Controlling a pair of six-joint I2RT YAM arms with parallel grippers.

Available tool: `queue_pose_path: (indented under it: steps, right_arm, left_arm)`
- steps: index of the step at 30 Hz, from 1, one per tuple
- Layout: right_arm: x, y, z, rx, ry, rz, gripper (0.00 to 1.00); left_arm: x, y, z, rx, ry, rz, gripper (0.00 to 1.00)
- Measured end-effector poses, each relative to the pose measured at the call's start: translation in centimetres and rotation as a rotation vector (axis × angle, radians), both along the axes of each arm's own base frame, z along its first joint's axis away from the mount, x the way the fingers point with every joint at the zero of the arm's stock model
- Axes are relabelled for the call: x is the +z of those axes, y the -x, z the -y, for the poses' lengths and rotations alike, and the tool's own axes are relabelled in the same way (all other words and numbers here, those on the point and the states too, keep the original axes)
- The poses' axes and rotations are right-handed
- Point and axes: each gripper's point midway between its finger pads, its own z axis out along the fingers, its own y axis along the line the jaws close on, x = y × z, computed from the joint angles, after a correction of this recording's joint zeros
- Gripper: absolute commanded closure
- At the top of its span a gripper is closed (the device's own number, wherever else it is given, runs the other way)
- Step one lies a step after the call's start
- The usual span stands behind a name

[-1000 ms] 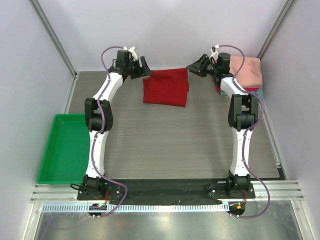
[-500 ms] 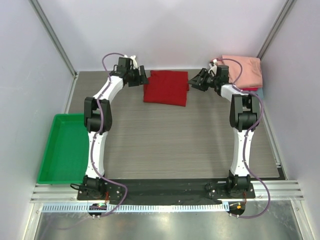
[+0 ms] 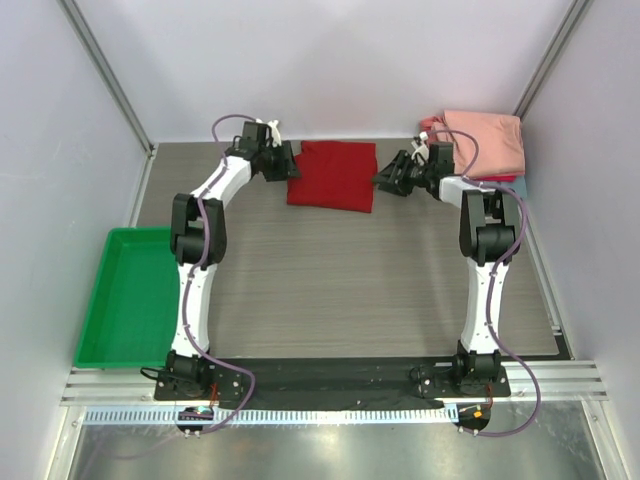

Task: Fold and stack the t-shirts
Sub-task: Fold the tshirt

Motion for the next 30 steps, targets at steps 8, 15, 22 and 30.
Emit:
queue_pose_path:
  steps: [8,15,22,30]
  right_arm:
    - [-2.3,3.8,-2.3,0.067,-0.014,-0.106,0.46]
    - [-2.9,4.7,-2.9,0.095,-0.007,-0.136,0.87]
    - [-4.7,8.7,-2.8,0.140,-0.011,-0.246,0.95]
    - [-3.8,15.0,-2.5,0.209,-0.004,-0.343,0.83]
  left_arm:
    - [-2.1,2.4,1.7,-0.048,0.020,-0.085,0.55]
    - [-4.7,5.0,2.6,-0.080,0.035,-0.170,0.84]
    - [-4.9,10.0,2.6,-0.103,0.078,-0.274,0.97]
    - [-4.6,17.2,3.1,-0.113,0.099,-0.408,0.82]
